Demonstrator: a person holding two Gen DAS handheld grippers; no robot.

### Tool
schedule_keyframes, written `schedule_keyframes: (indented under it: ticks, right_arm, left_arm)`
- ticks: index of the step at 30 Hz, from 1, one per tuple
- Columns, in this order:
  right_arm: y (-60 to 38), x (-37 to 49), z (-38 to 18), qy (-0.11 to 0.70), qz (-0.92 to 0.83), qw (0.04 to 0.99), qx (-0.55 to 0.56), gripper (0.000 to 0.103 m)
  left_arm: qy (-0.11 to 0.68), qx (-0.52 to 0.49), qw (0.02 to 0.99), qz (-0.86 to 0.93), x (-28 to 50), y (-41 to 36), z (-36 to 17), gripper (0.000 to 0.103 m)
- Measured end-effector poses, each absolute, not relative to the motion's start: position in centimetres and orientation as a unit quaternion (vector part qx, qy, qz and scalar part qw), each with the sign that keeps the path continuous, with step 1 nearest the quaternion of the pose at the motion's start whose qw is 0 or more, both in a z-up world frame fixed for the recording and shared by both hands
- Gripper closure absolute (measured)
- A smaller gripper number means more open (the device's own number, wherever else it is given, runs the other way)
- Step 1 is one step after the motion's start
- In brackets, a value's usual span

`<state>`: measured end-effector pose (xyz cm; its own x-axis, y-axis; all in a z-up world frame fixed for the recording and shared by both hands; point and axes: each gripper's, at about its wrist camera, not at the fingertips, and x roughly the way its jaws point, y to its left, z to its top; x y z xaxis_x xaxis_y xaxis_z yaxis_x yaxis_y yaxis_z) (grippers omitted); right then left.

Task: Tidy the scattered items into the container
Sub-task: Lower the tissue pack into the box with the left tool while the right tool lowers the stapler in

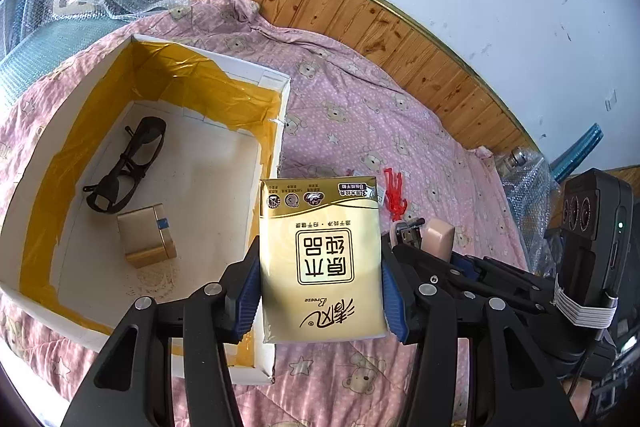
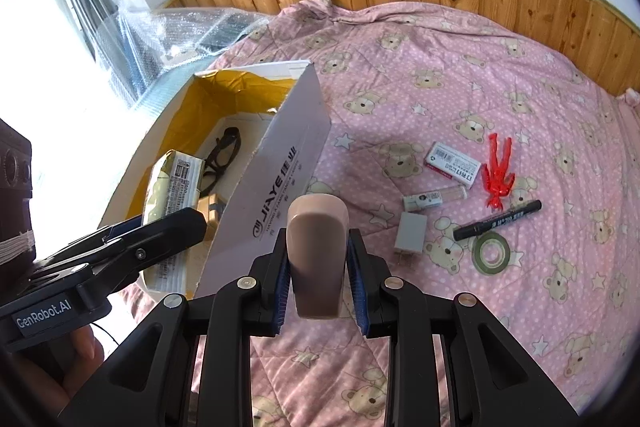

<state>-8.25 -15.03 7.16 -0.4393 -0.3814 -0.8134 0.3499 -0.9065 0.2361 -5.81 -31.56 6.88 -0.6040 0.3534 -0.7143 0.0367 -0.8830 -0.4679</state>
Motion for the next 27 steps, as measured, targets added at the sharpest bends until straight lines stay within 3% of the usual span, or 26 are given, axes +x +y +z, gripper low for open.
schedule_keyframes:
  ticks: [27]
  right_arm:
    - [-20.7,-12.3,8.9,0.013,-0.845,0.261,0.466,0.075]
  left_arm:
    - [-0.252,-0.428,0.065,0.866,-8.5,-36.3,7.2,0.05]
